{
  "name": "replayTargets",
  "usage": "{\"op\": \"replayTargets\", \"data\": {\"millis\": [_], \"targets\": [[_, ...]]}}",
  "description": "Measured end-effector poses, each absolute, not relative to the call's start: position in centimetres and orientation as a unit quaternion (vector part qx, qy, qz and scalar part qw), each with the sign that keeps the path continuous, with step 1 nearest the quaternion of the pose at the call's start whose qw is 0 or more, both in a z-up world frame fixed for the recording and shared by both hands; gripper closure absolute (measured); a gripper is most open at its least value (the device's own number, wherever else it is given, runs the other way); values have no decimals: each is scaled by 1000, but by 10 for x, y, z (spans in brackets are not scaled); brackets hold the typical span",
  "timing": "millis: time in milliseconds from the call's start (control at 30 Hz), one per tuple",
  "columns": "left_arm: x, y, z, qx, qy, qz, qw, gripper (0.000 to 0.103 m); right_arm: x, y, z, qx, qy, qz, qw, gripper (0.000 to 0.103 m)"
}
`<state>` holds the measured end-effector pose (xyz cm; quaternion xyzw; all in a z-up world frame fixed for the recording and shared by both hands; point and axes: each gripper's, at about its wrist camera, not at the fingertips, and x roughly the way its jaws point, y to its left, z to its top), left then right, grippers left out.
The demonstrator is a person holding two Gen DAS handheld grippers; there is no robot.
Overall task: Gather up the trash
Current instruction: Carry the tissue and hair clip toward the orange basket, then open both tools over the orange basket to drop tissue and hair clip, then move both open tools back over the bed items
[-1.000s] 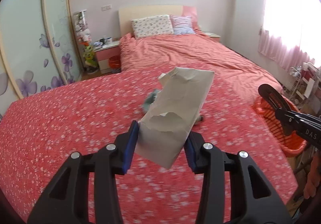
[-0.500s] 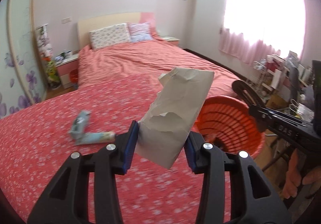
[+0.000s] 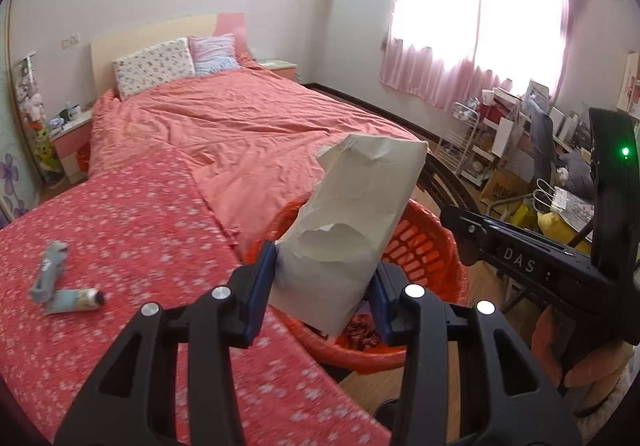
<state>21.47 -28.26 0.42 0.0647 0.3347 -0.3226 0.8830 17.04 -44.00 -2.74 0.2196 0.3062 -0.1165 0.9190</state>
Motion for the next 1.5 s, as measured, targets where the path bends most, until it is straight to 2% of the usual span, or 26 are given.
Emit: {"op": "replayTargets", "data": {"millis": [233, 367, 500, 600, 767, 1133, 1500], "targets": [[233, -325, -20, 74, 355, -330, 872, 58, 180, -466, -43, 243, 311, -122, 911, 86], [242, -334, -35, 85, 366, -318, 871, 45, 188, -468, -53, 244, 320, -122, 907, 84], [255, -324, -47, 85, 380, -300, 871, 40, 188, -468, -59, 243, 328, -125, 904, 62], [263, -314, -52, 81, 385, -295, 871, 38, 184, -466, -61, 241, 332, -131, 902, 55], [265, -298, -52, 85, 382, -281, 876, 37, 181, -459, -60, 227, 338, -137, 903, 52], [284, -205, -55, 98, 381, -183, 901, 31, 187, -415, -60, 182, 355, -115, 910, 50], [360, -69, -55, 77, 374, 11, 924, 31, 206, -343, -68, 135, 387, -50, 911, 50]]}}
